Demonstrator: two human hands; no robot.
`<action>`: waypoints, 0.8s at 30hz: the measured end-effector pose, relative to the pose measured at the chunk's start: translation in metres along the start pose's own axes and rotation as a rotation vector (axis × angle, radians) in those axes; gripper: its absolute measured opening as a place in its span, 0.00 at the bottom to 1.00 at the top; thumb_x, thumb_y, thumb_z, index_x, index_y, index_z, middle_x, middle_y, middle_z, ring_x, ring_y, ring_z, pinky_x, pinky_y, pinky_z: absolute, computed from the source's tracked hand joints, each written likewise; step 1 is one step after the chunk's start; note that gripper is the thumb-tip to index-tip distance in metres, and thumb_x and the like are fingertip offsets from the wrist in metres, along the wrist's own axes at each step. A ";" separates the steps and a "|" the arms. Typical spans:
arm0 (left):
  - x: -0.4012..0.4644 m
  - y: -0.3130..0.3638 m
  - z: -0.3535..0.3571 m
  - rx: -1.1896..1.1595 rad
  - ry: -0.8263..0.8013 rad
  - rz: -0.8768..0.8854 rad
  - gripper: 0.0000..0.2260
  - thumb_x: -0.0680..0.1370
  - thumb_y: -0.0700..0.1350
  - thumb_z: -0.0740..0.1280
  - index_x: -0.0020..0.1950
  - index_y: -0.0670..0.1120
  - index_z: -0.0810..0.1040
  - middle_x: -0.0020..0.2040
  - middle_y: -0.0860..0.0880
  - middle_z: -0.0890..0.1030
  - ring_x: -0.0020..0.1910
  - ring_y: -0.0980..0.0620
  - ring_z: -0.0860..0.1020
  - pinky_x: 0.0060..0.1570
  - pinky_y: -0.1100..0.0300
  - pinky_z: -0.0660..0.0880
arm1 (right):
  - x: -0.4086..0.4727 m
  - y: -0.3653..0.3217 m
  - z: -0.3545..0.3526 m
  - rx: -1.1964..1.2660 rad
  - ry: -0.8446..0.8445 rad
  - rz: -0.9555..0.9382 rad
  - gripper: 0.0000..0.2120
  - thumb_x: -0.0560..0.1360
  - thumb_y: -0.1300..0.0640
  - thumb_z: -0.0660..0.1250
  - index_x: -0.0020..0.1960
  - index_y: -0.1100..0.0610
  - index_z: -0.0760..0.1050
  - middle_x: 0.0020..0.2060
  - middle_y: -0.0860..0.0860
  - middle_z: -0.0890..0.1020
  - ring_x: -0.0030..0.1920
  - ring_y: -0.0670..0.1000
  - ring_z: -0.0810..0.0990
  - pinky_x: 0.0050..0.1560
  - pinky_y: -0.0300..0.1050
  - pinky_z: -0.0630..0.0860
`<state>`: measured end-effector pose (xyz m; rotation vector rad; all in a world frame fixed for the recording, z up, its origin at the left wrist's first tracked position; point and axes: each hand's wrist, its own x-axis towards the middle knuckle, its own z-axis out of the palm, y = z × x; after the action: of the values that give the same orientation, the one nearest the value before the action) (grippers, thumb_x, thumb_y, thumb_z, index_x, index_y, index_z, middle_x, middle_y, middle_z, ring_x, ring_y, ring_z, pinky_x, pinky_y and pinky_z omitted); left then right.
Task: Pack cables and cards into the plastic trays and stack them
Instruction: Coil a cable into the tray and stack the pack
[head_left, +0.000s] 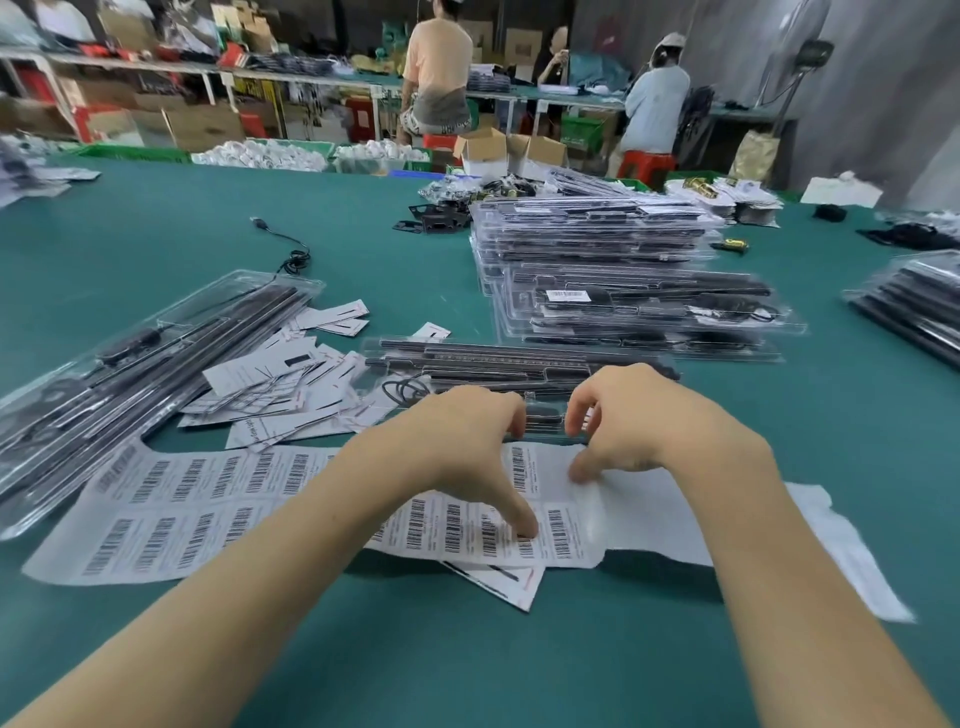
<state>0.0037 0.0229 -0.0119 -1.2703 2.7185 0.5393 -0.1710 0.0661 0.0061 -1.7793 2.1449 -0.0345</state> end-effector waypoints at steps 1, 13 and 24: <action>0.001 -0.001 -0.001 0.004 0.001 0.006 0.36 0.58 0.67 0.80 0.60 0.54 0.72 0.51 0.58 0.74 0.51 0.55 0.74 0.51 0.56 0.76 | 0.000 0.000 0.000 0.004 -0.001 -0.012 0.16 0.63 0.50 0.82 0.47 0.45 0.80 0.45 0.43 0.81 0.45 0.46 0.80 0.40 0.42 0.75; 0.009 -0.049 -0.023 -0.686 0.209 0.013 0.07 0.75 0.48 0.75 0.48 0.50 0.78 0.37 0.54 0.85 0.33 0.55 0.83 0.31 0.65 0.74 | 0.018 -0.011 0.012 0.145 0.672 -0.405 0.07 0.72 0.55 0.73 0.49 0.48 0.82 0.47 0.44 0.81 0.50 0.51 0.76 0.55 0.49 0.73; 0.001 -0.079 -0.044 -0.724 0.097 0.016 0.09 0.76 0.42 0.72 0.54 0.42 0.78 0.46 0.44 0.87 0.47 0.38 0.85 0.43 0.48 0.79 | 0.021 -0.017 0.021 0.348 0.444 -0.526 0.16 0.68 0.56 0.79 0.54 0.47 0.84 0.49 0.44 0.77 0.47 0.44 0.76 0.46 0.30 0.68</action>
<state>0.0658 -0.0397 0.0074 -1.4136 2.6927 1.6021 -0.1523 0.0469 -0.0149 -2.1959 1.7016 -0.9477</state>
